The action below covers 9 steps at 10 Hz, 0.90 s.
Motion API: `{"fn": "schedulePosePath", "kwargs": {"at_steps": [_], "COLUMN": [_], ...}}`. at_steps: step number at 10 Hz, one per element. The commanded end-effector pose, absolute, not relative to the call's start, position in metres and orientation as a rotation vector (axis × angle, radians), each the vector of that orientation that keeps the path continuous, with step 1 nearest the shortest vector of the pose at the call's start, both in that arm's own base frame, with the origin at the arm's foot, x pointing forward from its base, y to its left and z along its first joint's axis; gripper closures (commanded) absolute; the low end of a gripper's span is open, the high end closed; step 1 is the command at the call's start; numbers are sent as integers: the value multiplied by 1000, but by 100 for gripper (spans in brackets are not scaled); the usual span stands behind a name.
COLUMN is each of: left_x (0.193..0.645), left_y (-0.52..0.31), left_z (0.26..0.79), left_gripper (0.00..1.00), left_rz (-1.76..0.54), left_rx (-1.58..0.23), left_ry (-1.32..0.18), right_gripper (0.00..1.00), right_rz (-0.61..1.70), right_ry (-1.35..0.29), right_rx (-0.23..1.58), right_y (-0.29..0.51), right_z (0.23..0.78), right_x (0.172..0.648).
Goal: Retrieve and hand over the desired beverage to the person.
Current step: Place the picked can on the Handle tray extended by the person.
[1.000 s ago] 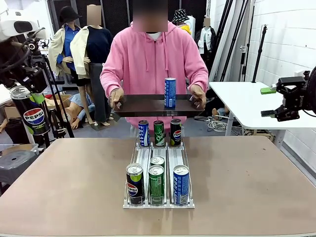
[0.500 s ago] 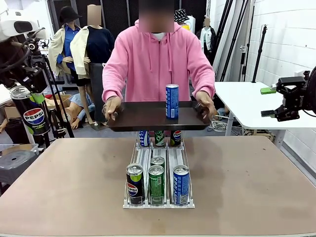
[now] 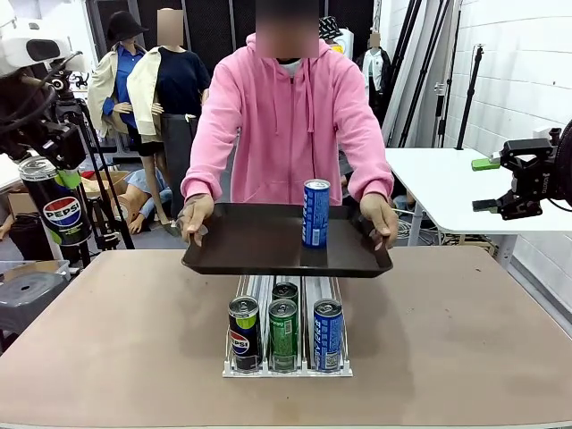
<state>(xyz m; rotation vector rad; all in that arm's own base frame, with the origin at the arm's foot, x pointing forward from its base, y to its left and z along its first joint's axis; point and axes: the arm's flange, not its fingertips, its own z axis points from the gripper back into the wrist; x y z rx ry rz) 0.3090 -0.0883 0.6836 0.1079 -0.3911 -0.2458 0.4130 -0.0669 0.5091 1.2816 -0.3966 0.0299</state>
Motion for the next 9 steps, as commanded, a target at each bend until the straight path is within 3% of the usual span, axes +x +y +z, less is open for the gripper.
{"fn": "schedulePosePath", "kwargs": {"at_steps": [1,9], "left_x": [317,380], "left_y": [-110,-221], "left_z": [693,710], "left_gripper": [100,100], "left_rz": [-243,-412], "left_rx": [68,108], "left_ry": [-425,-425], "right_gripper": [0,0], "right_rz": [35,35], "right_ry": [-392,-392], "right_rx": [1278,1278], "right_y": [-67,-67], "right_z": [510,510], "right_x": [414,414]}}
